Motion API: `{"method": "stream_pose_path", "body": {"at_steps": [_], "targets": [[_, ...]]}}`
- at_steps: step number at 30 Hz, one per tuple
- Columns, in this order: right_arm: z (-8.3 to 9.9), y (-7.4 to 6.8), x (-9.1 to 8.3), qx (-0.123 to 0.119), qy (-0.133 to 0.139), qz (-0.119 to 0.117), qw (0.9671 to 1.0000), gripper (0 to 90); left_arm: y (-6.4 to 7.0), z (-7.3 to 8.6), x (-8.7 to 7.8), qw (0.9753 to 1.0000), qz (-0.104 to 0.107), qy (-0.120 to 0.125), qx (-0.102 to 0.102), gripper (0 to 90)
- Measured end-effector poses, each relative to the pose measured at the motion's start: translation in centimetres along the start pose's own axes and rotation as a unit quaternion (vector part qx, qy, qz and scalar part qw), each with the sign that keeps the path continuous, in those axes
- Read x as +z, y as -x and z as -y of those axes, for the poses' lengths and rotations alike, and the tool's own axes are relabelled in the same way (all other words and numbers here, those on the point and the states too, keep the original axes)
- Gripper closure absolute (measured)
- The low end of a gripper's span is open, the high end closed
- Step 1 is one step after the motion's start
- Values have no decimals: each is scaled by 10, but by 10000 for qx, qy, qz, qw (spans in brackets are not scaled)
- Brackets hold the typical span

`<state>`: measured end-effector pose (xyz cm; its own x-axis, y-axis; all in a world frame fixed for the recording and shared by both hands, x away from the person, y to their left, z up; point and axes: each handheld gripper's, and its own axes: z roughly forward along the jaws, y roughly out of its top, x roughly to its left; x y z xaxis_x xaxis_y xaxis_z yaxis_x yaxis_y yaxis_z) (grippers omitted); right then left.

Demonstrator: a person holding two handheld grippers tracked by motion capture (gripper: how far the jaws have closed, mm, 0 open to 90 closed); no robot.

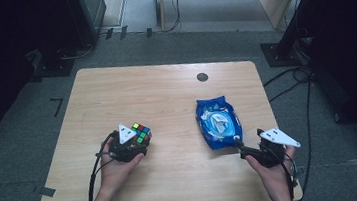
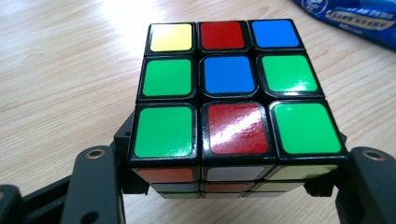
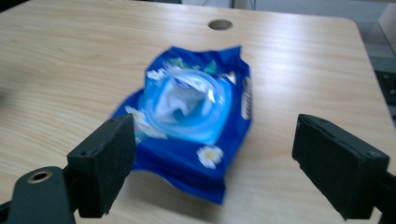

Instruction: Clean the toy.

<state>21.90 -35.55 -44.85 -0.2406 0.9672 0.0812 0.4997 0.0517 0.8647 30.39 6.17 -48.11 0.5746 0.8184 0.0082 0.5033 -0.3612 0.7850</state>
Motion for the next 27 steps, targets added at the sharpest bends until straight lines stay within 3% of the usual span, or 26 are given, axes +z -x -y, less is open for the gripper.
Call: {"method": "stream_pose_path", "body": {"at_steps": [6,9,16,20,26,27], "targets": [[-15,-15,19,-154,-77,-250,9995,206,1,1,-3,10000,41,72,-19,339],[-19,-24,41,-298,-275,-325,9987,309,1,2,-3,10000,71,66,-12,339],[-18,-25,72,25,-719,-347,9968,433,2,2,-4,9999,85,75,30,339],[-19,-25,90,135,-991,-218,9947,467,2,3,-3,9999,95,62,45,339],[-24,-27,101,267,-1136,-171,9930,516,0,4,-3,9999,101,66,39,339],[-24,-27,106,339,-1210,-11,9921,533,0,4,-3,9999,101,66,39,339]]}}
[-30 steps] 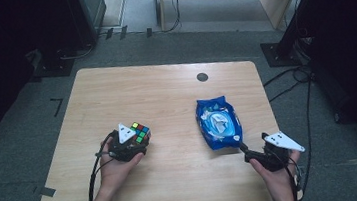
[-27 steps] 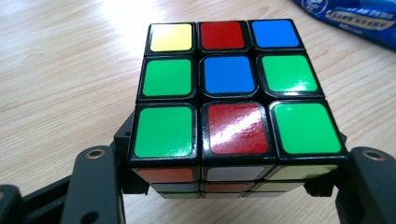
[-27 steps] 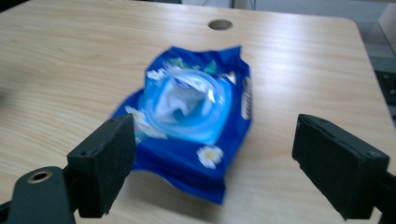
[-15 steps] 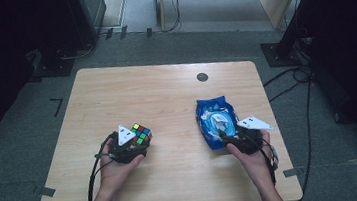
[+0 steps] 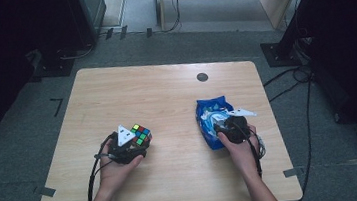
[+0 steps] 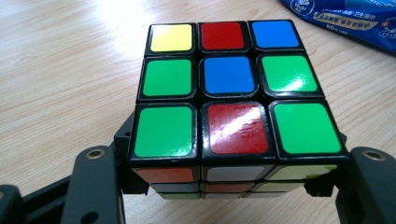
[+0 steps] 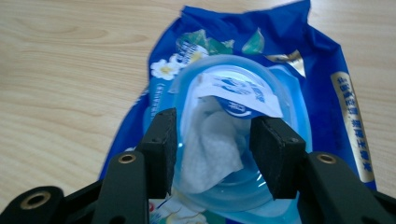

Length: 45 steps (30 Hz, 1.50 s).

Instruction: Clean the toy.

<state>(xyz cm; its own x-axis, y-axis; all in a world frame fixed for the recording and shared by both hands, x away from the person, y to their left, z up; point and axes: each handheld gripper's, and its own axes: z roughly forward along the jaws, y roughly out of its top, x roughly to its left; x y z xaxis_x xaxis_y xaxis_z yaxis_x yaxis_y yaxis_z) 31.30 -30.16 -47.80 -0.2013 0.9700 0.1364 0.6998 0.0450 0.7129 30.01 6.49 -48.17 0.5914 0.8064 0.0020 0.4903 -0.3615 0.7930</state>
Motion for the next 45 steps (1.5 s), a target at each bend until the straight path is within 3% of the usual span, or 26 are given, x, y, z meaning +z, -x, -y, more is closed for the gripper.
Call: {"method": "stream_pose_path", "body": {"at_steps": [4,9,10,13,17,23,26,27,28,31,32,35,38,39,40,42,45], "targets": [[1,2,5,136,-75,2,9999,554,1,0,0,10000,15,-17,10,339],[1,4,7,372,-37,-209,9991,652,2,1,1,10000,35,-30,40,339],[1,6,6,436,-40,-316,9985,708,2,1,1,10000,34,-32,56,339],[2,7,6,467,-10,-384,9982,752,2,0,0,10000,30,-25,59,339],[2,11,2,557,143,-547,9968,877,2,1,0,10000,20,-12,43,339],[2,12,-3,375,327,-527,9974,900,2,1,1,10000,20,-32,44,339],[0,9,-12,204,662,-522,9962,900,2,1,2,10000,14,-35,50,339],[0,9,-12,204,662,-522,9962,900,2,1,2,10000,14,-35,50,339],[-3,7,-19,105,860,-505,9950,900,1,1,1,10000,4,-30,51,339],[-7,4,-26,-48,1041,-446,9936,900,1,1,2,10000,6,-30,45,339],[-10,2,-35,-192,1236,-387,9914,900,2,1,2,10000,3,-30,48,339],[-13,0,-42,-292,1400,-359,9891,900,2,1,2,10000,7,-25,44,339],[-15,-1,-62,-400,1781,-252,9829,900,2,1,1,10000,7,-18,65,339],[-15,-1,-62,-400,1781,-252,9829,900,2,1,1,10000,7,-18,65,339],[-13,0,-70,-442,1940,-136,9799,900,2,1,1,10000,-3,-14,65,339],[-11,1,-74,-409,1966,-41,9796,900,2,1,1,10000,-11,-19,61,339],[0,13,-74,-154,1681,229,9854,866,2,1,1,10000,-10,-18,52,339]]}}
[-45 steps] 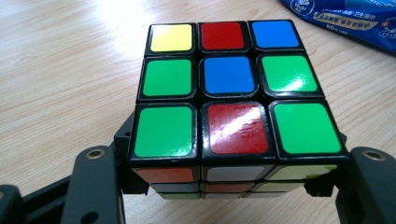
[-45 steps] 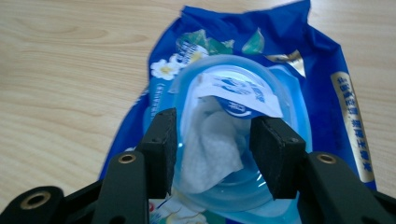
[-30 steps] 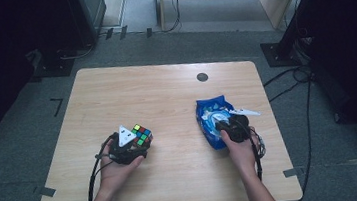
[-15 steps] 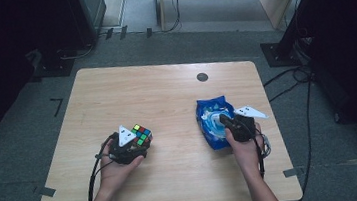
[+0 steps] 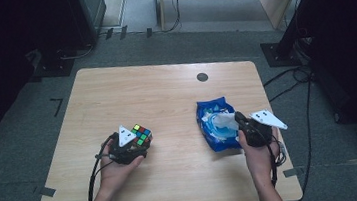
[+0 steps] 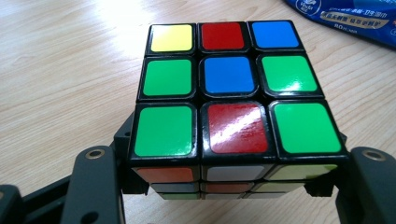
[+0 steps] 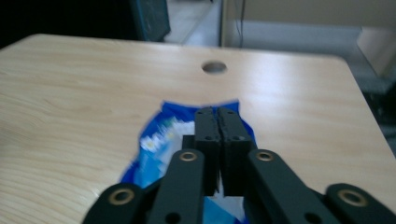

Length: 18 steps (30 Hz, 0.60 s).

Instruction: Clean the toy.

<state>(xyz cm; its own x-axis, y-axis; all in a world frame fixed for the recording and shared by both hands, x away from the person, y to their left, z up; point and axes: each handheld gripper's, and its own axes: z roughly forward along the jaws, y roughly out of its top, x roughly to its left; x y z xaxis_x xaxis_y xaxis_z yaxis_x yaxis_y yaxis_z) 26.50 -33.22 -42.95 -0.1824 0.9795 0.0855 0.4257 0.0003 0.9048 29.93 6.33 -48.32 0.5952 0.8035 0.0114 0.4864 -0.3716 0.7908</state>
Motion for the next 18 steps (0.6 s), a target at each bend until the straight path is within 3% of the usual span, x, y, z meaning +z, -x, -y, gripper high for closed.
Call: {"method": "stream_pose_path", "body": {"at_steps": [2,3,4,5,6,7,10,11,14,15,16,17,18], "targets": [[9,8,2,172,-153,60,9997,750,0,0,0,10000,4,7,9,339],[9,8,2,172,-153,60,9997,750,1,0,0,10000,7,6,13,339],[13,10,3,229,-207,47,9995,667,1,0,-1,10000,7,9,8,339],[18,12,2,248,-217,1,9995,522,1,0,-1,10000,3,3,13,339],[18,12,2,248,-217,1,9995,522,1,0,-1,10000,3,3,13,339],[19,9,1,146,-203,-95,9996,405,2,0,0,10000,5,-3,19,339],[18,4,3,-21,-222,-129,9997,333,2,0,1,10000,12,-16,30,339],[17,0,10,-173,-410,-86,9990,273,4,0,2,10000,23,-27,35,339],[18,-2,20,-233,-629,-41,9977,239,5,0,2,10000,31,-28,53,339],[21,-3,31,-231,-840,5,9962,240,5,0,2,10000,32,-22,58,339],[21,-3,31,-231,-840,5,9962,240,5,0,2,10000,32,-22,58,339],[26,-5,42,-250,-1028,273,9940,326,5,0,2,10000,30,-32,75,339],[27,-5,45,-271,-1060,348,9934,371,5,1,2,10000,32,-27,63,339]]}}
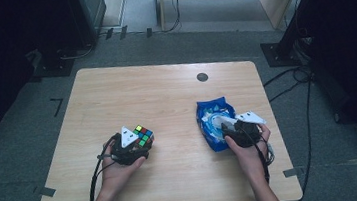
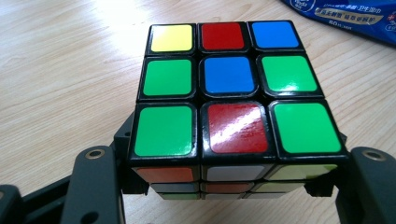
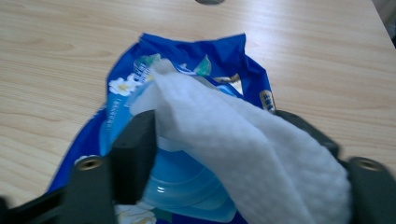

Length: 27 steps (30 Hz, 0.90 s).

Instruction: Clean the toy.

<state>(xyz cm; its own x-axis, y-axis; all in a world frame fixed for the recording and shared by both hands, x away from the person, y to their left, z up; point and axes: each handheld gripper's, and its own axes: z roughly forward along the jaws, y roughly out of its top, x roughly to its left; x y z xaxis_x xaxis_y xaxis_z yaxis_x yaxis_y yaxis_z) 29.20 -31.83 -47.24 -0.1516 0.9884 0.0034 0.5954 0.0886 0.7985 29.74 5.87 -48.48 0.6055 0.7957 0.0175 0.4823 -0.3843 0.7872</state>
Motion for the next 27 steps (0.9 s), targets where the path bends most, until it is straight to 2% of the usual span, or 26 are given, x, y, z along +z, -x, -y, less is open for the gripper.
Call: {"method": "stream_pose_path", "body": {"at_steps": [1,2,3,4,5,6,7,8,10,11,13,14,15,16,18,19,20,21,22,23,24,27], "targets": [[1,0,2,31,-22,1,10000,445,0,0,0,10000,0,0,0,339],[1,0,2,31,-22,1,10000,445,0,0,0,10000,6,2,-8,339],[3,1,3,121,-6,-59,9999,595,-1,1,0,10000,9,5,-9,339],[3,1,3,121,-6,-59,9999,595,-1,1,0,10000,9,5,-9,339],[5,2,0,145,87,-196,9997,714,-1,1,0,10000,17,-17,8,339],[5,2,0,145,87,-196,9997,714,-1,1,0,10000,17,-17,8,339],[6,2,-5,98,231,-221,9994,818,-1,1,1,10000,41,1,-20,339],[5,2,-9,111,310,-264,9991,864,-1,1,1,10000,59,12,-7,339],[5,3,-12,135,383,-289,9988,890,0,1,1,10000,61,4,11,339],[2,5,-21,279,590,-367,9972,898,2,0,2,10000,89,6,42,339],[0,4,-29,347,775,-450,9954,900,5,0,2,9999,124,43,69,339],[0,4,-29,347,775,-450,9954,900,5,0,2,9999,124,43,69,339],[-3,3,-40,384,1047,-594,9920,900,8,-1,2,9997,181,69,131,339],[-3,3,-40,384,1047,-594,9920,900,8,-1,2,9997,181,69,131,339],[-6,-2,-50,347,1316,-780,9876,900,11,-2,3,9995,251,86,171,339],[-11,-9,-55,230,1391,-955,9854,900,15,-3,5,9993,319,108,180,339],[-11,-9,-55,230,1391,-955,9854,900,15,-3,5,9993,319,108,180,339],[-15,-17,-60,137,1513,-1143,9818,900,20,-5,6,9988,407,134,216,339],[-16,-22,-63,71,1591,-1254,9792,900,20,-5,6,9988,407,134,216,339],[-16,-22,-63,71,1591,-1254,9792,900,23,-7,6,9985,458,151,272,339],[-20,-32,-67,24,1687,-1506,9741,900,25,-8,6,9982,502,172,273,339],[-24,-52,-72,-102,1784,-1892,9656,900,36,-12,5,9964,682,268,426,339]]}}
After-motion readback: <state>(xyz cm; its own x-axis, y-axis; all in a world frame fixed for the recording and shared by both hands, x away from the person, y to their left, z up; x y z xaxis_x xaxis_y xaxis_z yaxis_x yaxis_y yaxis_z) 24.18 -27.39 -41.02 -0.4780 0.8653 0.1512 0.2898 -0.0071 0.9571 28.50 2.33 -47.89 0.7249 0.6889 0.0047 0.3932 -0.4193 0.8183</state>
